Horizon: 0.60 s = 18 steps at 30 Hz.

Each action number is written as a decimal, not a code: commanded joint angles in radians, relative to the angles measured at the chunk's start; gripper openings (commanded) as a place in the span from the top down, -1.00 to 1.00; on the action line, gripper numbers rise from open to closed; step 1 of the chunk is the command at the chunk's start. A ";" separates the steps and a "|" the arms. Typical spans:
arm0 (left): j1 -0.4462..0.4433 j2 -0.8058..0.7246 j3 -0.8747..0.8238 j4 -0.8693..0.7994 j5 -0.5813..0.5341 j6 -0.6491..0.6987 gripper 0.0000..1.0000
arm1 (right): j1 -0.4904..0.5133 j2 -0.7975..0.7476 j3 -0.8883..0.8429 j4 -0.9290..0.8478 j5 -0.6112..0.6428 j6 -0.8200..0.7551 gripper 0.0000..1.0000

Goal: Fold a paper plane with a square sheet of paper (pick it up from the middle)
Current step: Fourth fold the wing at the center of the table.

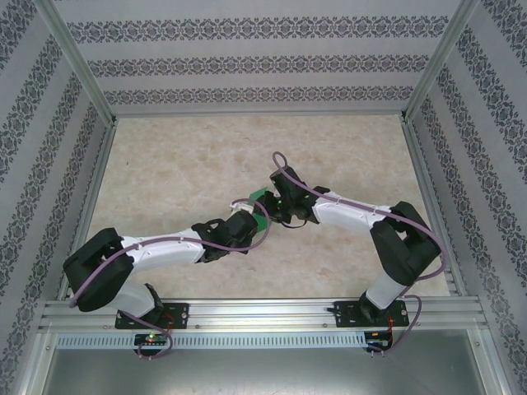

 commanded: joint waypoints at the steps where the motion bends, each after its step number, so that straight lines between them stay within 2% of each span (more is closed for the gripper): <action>1: -0.017 -0.038 -0.032 -0.028 -0.026 -0.011 0.93 | -0.005 -0.051 -0.026 -0.018 0.025 -0.029 0.38; 3: -0.016 -0.057 -0.046 -0.023 -0.005 0.006 0.95 | -0.001 -0.061 -0.036 -0.013 0.022 -0.028 0.23; 11: -0.017 -0.189 -0.141 -0.027 0.056 0.068 0.95 | 0.019 -0.075 -0.075 0.011 0.032 -0.003 0.17; 18: -0.017 -0.180 -0.144 -0.004 0.142 0.125 0.94 | 0.049 -0.090 -0.074 0.016 0.051 0.002 0.04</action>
